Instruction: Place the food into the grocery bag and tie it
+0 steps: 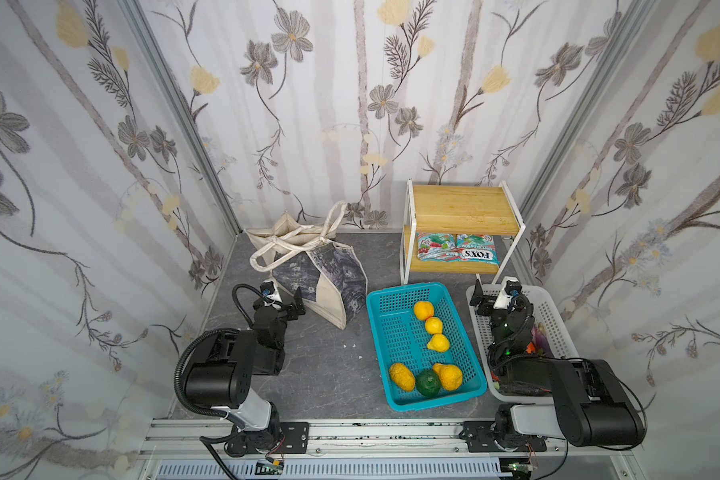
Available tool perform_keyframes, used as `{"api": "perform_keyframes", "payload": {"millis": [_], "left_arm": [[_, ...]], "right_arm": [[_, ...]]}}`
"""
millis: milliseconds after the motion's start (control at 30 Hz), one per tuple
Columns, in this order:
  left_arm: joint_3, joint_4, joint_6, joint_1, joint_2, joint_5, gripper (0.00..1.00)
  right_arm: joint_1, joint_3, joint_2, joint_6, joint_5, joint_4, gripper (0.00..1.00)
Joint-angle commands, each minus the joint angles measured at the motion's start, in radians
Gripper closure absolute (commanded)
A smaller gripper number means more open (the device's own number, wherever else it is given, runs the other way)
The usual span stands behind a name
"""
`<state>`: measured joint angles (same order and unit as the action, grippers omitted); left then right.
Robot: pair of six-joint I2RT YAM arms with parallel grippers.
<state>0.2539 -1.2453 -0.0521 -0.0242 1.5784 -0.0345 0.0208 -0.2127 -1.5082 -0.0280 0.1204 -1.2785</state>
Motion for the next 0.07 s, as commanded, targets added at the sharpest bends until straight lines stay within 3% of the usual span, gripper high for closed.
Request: {"api": "perform_keyframes", "payload": {"millis": [0,33], "left_arm": [[-0.001,-0.057,0.011,0.000,0.002,0.002,0.00],[-0.002,-0.057,0.011,0.000,0.002,0.002,0.00]], "right_arm": [[-0.010,-0.001,0.001,-0.017,-0.053,-0.002,0.00],[-0.012,0.007,0.005,-0.014,-0.061,-0.014,0.00]]}}
